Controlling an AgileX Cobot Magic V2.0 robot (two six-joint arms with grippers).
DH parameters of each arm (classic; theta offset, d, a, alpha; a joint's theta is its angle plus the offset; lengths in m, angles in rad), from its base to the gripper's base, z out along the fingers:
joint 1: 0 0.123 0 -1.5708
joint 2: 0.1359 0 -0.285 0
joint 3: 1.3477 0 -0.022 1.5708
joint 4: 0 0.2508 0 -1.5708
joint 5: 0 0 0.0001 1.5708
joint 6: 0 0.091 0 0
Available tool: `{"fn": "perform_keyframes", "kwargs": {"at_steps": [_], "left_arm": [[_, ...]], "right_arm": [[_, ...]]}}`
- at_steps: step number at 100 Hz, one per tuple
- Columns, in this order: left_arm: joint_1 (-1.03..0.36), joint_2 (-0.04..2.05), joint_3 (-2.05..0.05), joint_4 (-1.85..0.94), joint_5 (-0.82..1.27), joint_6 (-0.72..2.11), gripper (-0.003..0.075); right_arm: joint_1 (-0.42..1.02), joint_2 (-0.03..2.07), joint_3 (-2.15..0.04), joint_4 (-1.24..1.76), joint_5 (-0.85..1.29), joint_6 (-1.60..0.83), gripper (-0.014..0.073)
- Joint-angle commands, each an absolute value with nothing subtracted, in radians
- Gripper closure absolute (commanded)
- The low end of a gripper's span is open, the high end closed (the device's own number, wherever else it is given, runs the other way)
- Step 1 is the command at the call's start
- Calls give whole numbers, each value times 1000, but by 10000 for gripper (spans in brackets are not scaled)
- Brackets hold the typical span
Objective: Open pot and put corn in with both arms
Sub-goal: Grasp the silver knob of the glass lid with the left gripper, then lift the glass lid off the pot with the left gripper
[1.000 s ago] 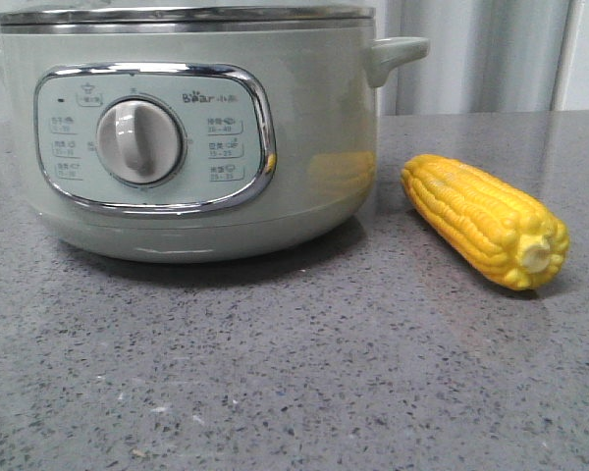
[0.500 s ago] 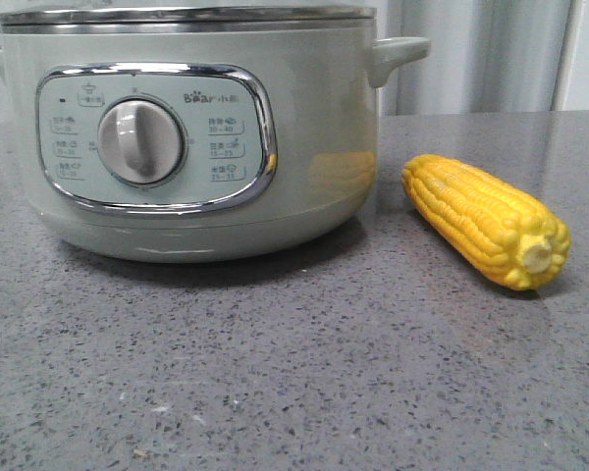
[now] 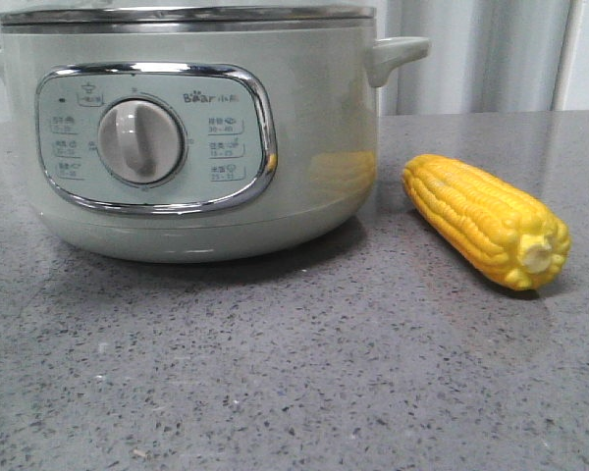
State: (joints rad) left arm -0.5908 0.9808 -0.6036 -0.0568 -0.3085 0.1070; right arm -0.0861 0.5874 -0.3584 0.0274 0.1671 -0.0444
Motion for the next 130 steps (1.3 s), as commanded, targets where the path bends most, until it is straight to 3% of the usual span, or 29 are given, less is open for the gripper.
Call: {"fn": "perform_keyframes", "kwargs": {"at_steps": [1,69,81,109,130], "left_arm": [[-625,1051,-691,-63,-395,104,218],[-634,1419,-973,-63,-401,104,231],[-634,1419,-973,-67,-401,104,325],[-634,1419,-973,-67,-401,104,738],[-634,1413,-973,-67,-417,104,741]], "right_arm": [[-84,597,-390,28,95,-45,667],[-84,597,-390,29,113,-45,667],[-84,597,-390,29,113,-45,667],[-84,597,-390,30,109,-45,667],[-84,597,-390,32,109,-45,667]]}}
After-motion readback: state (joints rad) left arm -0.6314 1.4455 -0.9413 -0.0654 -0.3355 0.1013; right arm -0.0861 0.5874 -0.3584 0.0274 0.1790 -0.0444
